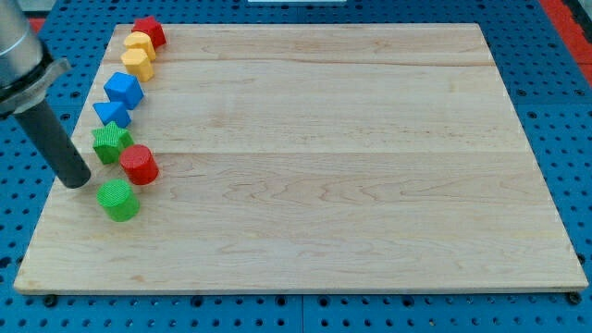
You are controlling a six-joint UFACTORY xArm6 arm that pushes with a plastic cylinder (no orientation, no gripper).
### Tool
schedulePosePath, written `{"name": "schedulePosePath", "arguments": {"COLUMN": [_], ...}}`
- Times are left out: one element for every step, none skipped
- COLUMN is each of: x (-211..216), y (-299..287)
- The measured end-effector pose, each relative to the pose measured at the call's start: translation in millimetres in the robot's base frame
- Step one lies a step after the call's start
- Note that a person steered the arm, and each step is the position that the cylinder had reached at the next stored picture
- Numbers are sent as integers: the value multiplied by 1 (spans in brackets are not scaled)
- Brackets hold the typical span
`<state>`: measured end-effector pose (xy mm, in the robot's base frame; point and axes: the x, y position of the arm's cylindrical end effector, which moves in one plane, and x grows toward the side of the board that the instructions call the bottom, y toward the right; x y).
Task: Push the green circle towards the right side of the board
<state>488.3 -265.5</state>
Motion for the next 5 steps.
{"name": "schedulePosePath", "arguments": {"x": [18, 52, 52, 51, 56], "y": [2, 28, 81, 125, 107]}}
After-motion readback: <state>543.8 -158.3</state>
